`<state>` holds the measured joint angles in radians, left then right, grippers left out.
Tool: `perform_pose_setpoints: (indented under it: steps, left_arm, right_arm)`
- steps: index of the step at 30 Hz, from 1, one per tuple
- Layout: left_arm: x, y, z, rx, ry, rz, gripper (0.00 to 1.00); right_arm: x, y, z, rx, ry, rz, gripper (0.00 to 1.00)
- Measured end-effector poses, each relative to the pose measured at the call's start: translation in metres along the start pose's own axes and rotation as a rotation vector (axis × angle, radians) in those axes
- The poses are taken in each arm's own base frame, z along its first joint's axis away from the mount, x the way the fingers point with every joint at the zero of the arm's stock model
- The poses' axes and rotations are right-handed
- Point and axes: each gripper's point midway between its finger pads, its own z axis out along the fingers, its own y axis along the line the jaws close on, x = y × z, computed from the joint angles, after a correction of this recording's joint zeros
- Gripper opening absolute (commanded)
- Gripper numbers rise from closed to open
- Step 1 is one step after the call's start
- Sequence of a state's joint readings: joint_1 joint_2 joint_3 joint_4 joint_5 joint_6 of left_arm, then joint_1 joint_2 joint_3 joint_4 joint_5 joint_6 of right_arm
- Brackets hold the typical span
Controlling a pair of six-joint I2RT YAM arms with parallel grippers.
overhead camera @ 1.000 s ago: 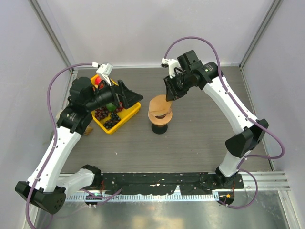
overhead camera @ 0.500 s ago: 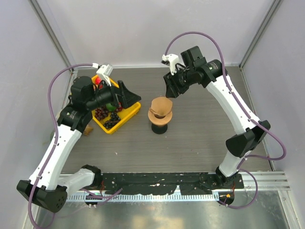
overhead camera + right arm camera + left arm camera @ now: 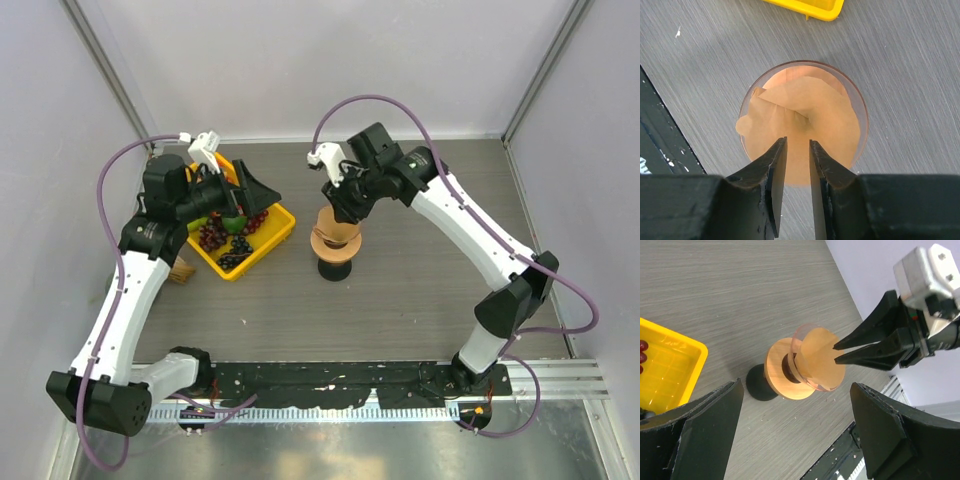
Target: Place the coffee filter in the dripper
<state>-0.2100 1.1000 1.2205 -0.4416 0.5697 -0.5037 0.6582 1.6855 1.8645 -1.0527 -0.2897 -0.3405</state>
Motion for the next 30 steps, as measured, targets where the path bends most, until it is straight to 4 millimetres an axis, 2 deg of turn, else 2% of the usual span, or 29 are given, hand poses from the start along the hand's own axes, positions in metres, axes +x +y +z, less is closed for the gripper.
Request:
perform_pose_setpoints:
  steps: [8, 15, 20, 30]
  left_arm:
    - [-0.001, 0.012, -0.003, -0.029, -0.004, -0.053, 0.99]
    - [-0.006, 0.026, -0.005, -0.06, -0.01, -0.087, 0.99]
    - [-0.01, 0.036, -0.004, -0.083, -0.009, -0.106, 0.99]
    - [-0.008, 0.036, -0.005, -0.081, -0.004, -0.111, 0.99]
  right_arm:
    - [0.018, -0.003, 0.036, 0.019, 0.079, -0.039, 0.29]
    - [0.032, -0.003, 0.06, 0.037, 0.124, -0.052, 0.29]
    - [0.04, -0.003, 0.07, 0.044, 0.15, -0.061, 0.29]
    - [0.042, -0.008, 0.078, 0.068, 0.156, -0.072, 0.29]
